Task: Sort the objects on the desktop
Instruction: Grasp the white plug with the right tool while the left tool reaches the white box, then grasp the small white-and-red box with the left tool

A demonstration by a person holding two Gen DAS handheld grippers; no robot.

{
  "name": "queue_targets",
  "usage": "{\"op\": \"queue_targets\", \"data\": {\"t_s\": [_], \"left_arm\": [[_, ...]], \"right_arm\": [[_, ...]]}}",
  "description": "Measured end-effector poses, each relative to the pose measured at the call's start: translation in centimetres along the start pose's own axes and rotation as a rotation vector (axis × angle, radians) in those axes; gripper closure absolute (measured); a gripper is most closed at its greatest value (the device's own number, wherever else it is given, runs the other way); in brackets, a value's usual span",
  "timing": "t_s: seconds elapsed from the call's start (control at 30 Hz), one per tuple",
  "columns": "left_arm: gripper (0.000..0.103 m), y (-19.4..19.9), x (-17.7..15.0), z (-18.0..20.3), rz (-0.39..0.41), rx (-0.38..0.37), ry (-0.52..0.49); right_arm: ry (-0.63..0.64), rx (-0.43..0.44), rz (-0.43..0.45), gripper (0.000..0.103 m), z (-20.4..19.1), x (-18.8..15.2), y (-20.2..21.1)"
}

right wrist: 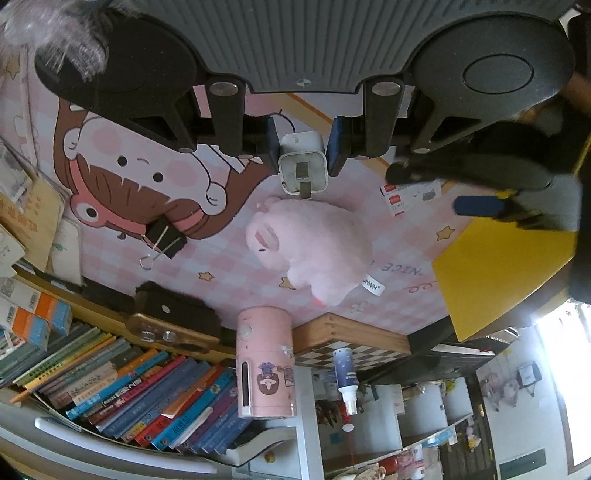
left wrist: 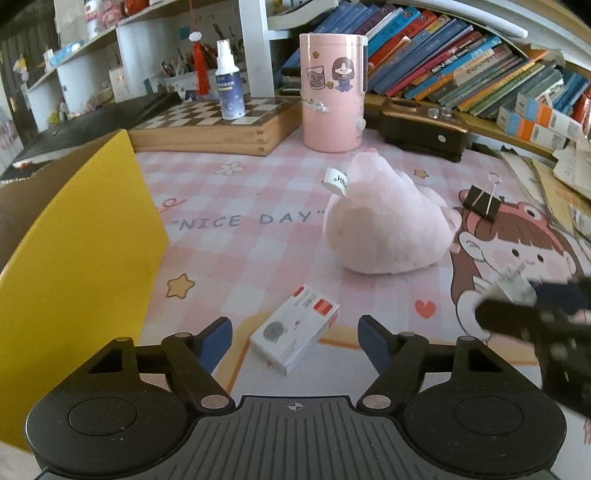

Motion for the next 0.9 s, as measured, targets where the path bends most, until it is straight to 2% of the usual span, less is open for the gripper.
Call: {"op": "queue_targets", "data": {"t_s": [0.07, 0.37, 0.9], "left_arm": [[0.028, -0.4, 0.2, 0.1, -0.004, 0.002, 0.0], [0.047, -1.4, 0.4, 0.3, -0.032, 0.017, 0.012], [0.049, 1.5, 0.3, -0.5, 0.005, -0.059, 0.05]], "right_arm": [[-0.01, -0.001, -0.002, 0.078, 0.1, -0.1, 0.0], [-0.039, -0.001, -0.009, 0.078, 0.4, -0.4, 0.1], [-0.047, -0.012, -0.025, 0.078, 0.1, -0.7, 0.5]]}}
Point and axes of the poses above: each gripper's, at about its wrist camera, not at the fingertips, and y roughly against the way its jaws point, z to its right, x to its top, the point moved 1 cm from there along -y, roughly the way its jaws point, and after that the axes turned 4 degrees about x, right-handed, at the moved point
